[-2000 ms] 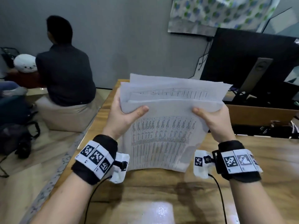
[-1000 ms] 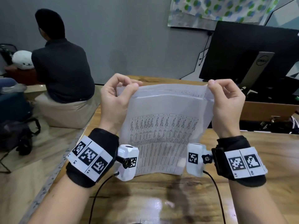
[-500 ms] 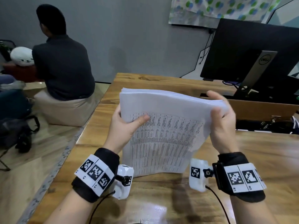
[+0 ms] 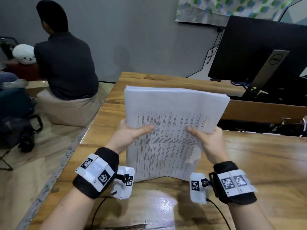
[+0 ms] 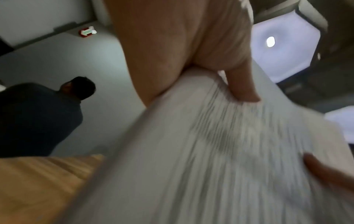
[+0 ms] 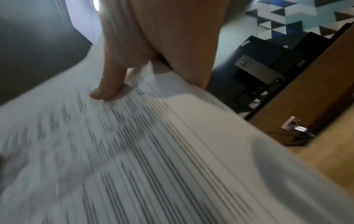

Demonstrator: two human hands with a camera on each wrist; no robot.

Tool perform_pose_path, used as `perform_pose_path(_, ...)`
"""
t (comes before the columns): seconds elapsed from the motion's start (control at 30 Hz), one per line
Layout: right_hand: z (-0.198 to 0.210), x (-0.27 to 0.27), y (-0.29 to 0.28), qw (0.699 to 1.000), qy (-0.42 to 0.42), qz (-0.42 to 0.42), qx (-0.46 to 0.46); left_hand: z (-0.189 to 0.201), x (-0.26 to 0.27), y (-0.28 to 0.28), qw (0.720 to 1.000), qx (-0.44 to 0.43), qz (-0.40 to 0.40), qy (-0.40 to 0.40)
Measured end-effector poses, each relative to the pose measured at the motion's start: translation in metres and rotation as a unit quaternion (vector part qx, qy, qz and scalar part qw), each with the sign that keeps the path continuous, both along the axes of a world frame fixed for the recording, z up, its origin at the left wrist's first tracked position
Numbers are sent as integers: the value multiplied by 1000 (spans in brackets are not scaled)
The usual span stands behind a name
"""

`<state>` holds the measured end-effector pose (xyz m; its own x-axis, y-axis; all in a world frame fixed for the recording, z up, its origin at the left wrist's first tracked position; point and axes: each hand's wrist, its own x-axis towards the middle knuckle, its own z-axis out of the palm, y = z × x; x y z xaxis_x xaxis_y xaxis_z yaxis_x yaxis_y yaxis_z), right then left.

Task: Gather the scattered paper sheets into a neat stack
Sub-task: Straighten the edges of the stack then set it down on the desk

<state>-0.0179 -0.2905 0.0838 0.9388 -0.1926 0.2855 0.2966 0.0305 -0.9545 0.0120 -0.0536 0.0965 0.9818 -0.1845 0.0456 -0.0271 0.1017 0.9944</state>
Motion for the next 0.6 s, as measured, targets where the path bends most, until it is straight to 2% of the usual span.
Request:
perform_pose_path(0.13, -27, 6, 2, 999, 37, 0, 5, -15, 4, -4, 999, 30, 26, -12)
perform_pose_path(0.27, -29, 6, -8, 992, 106, 64, -29, -20, 13, 1, 997, 9, 73, -20)
perform_pose_path(0.33, -30, 2, -16, 980, 160, 104, -64, -17, 13, 5, 993, -48, 104, -8)
perform_pose_path(0.4, -31, -4, -24, 976, 181, 102, -61, -14, 14, 11, 984, -126, 128, 8)
perform_pose_path(0.5, -28, -4, -32, 984, 163, 76, 6, -12, 13, 14, 966, -211, 145, 36)
perform_pose_path(0.6, -28, 5, -30, 977, 128, 45, 163, -13, 14, 10, 955, -251, 149, 53)
